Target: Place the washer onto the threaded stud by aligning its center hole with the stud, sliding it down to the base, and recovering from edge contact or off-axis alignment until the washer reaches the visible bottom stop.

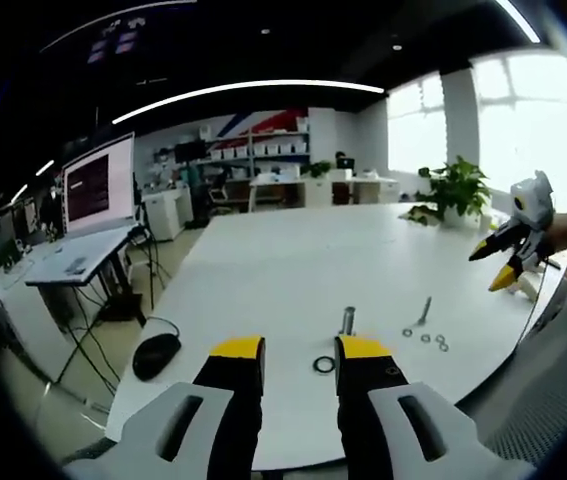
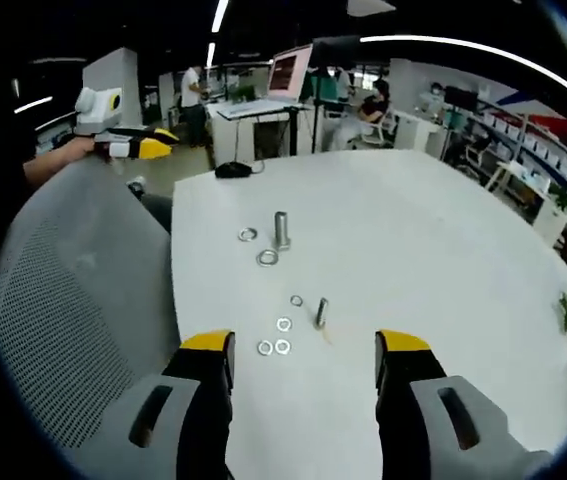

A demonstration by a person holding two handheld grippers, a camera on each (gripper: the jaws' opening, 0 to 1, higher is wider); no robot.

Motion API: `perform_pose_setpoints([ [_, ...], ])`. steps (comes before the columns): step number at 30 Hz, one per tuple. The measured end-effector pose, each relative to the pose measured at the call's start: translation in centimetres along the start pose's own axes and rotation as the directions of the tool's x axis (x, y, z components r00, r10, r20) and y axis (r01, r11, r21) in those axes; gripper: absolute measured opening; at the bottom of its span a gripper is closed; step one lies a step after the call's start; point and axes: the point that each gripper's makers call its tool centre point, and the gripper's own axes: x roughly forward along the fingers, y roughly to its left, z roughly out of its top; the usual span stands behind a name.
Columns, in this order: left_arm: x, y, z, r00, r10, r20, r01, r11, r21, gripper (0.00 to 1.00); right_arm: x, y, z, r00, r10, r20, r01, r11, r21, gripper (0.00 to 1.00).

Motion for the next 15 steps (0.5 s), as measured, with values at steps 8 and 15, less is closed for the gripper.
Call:
perform_pose_setpoints([
  [8, 0.0, 0.3, -0.1, 1.0, 0.014, -0.008, -0.014, 1.0, -0.011, 0.25, 1.5, -1.5, -0.3, 0.997, 0.007, -0.074, -0.009, 1.0, -0.027, 0.59],
  [15, 0.1, 0.4, -0.5, 0.999, 0.022, -0.026, -0.022, 1.0, -0.013, 0.24, 2.8, -1.3, -1.2, 0.987, 0.032, -0.159, -0.045, 0.996, -0.08, 0.58],
])
